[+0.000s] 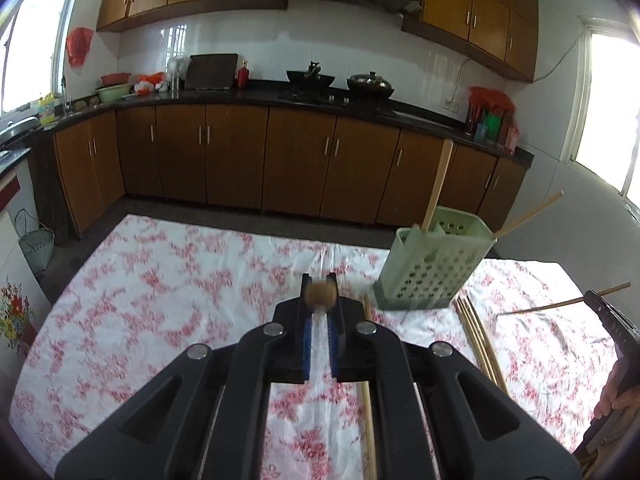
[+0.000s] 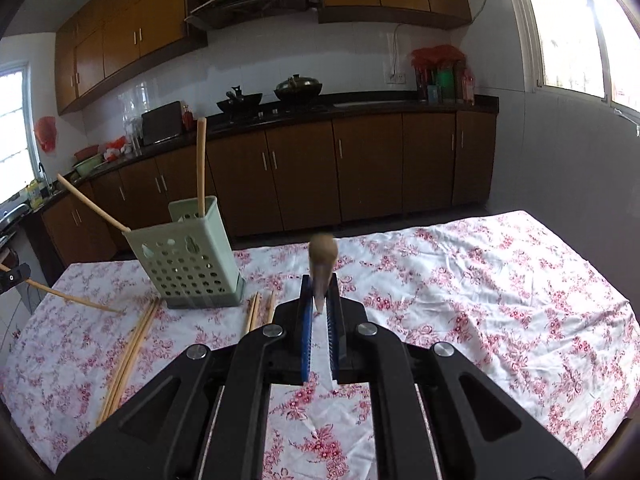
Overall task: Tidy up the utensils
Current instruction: 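Raise the left tool's chopstick upright over the holder while the right tool carries its own there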
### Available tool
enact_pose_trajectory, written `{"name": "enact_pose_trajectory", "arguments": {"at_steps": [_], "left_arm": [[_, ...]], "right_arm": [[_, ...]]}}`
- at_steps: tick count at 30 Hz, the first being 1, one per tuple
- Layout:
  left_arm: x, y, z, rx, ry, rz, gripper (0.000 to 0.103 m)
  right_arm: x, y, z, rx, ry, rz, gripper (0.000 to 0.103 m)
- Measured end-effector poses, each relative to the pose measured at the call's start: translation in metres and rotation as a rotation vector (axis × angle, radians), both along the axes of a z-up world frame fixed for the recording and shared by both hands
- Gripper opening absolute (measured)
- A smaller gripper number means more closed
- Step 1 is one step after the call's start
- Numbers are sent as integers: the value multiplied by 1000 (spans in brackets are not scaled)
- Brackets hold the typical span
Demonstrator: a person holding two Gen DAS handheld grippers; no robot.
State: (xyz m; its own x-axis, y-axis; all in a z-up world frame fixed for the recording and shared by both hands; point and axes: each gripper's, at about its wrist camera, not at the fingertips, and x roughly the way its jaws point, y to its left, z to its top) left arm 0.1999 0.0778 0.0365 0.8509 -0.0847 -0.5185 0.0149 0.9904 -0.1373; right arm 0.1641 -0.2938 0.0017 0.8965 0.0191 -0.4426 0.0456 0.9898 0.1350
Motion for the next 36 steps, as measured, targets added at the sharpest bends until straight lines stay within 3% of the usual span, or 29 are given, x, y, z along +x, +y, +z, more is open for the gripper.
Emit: {"name": "enact_pose_trajectory", "arguments": {"at_steps": [7, 15, 21, 27, 36], "left_arm": [[-2, -12, 28, -10, -16, -69, 8], [-25, -49, 103, -29, -168, -209, 8], [-11, -85, 142, -14, -261, -244, 8], [37, -114, 122, 64, -175, -242, 8], [84, -118, 82, 60, -61, -233, 8]], "right_arm": [[-1, 2, 36, 61, -56, 61, 8], [-14, 27, 117, 135, -250, 205, 7], [13, 55, 140, 108, -332, 211, 7], [63, 73, 120, 65, -245, 200, 7], [91, 81, 90, 71, -111, 208, 8]]}}
